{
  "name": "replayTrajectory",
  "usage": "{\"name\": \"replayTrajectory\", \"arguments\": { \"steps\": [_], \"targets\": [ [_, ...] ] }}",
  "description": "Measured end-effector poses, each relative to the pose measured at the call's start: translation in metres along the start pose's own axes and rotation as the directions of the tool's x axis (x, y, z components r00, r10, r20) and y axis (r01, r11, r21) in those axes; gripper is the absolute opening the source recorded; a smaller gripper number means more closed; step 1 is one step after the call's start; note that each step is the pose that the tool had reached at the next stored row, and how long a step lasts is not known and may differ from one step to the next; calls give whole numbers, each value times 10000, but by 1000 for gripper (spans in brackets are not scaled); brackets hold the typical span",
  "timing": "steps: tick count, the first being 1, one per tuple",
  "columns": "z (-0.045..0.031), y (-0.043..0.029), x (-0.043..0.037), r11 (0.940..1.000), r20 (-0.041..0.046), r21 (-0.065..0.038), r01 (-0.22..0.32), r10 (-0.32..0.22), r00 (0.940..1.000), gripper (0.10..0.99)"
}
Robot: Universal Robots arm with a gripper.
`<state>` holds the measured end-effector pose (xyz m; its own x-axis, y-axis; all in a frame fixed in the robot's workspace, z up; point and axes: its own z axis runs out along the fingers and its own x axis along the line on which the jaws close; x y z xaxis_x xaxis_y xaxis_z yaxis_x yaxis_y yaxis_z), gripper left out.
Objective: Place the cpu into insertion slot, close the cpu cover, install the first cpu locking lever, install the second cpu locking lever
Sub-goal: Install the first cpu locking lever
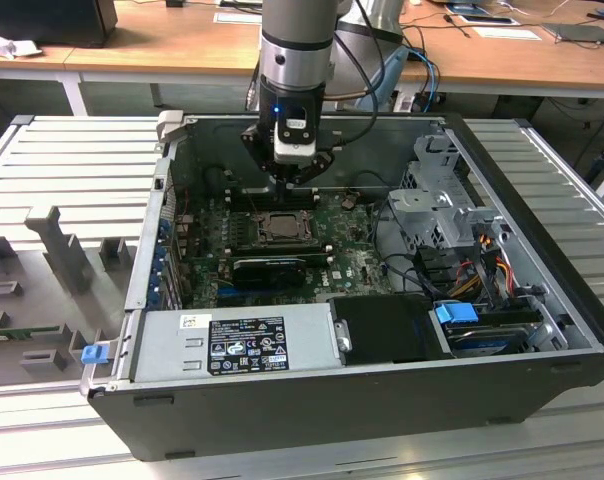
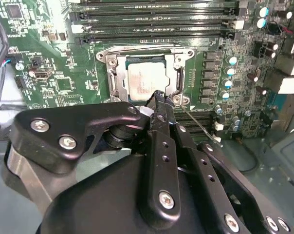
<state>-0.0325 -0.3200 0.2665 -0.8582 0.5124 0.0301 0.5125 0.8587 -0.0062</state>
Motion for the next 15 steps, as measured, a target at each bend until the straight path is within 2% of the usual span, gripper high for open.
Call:
{"name": "replayTrajectory", "arguments": {
  "steps": [15],
  "targets": [
    [18, -7, 9, 9955, 1, 23, 947, -947, 9955, 106]
  ]
}}
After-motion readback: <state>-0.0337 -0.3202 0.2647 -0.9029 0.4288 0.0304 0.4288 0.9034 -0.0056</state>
